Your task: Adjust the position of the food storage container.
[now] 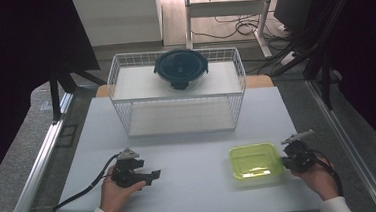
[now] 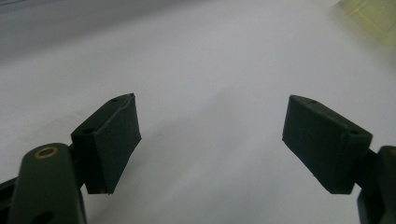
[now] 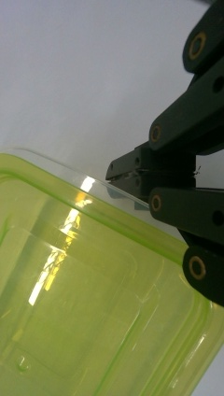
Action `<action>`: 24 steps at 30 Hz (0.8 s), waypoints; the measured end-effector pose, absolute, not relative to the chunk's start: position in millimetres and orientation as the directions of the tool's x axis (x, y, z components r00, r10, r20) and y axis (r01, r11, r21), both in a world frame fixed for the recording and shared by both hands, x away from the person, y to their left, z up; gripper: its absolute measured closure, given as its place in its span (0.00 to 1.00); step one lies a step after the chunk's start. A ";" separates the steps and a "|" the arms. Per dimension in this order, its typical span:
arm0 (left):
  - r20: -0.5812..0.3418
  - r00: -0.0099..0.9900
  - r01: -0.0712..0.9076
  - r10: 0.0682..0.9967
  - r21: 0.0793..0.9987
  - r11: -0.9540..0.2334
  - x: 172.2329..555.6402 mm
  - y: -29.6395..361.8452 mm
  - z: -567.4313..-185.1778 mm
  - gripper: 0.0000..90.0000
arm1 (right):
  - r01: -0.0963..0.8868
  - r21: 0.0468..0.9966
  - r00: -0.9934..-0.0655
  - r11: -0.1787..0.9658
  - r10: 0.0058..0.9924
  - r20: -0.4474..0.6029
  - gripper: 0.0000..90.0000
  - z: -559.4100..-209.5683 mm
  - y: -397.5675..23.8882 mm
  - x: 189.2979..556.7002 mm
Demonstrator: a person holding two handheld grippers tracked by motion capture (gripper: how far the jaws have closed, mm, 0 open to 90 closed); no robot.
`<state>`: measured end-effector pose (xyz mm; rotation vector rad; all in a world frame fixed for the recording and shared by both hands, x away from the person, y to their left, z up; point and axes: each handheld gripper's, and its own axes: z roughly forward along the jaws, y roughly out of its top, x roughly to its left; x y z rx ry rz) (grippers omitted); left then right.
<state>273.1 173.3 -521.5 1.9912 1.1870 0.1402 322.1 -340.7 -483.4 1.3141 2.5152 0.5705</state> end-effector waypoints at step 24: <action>-0.288 0.554 0.689 0.781 0.685 -0.237 272.5 174.8 -519.0 0.21 | 0.598 0.498 -0.716 0.628 0.698 -0.019 0.98 -487.9 -240.7 322.4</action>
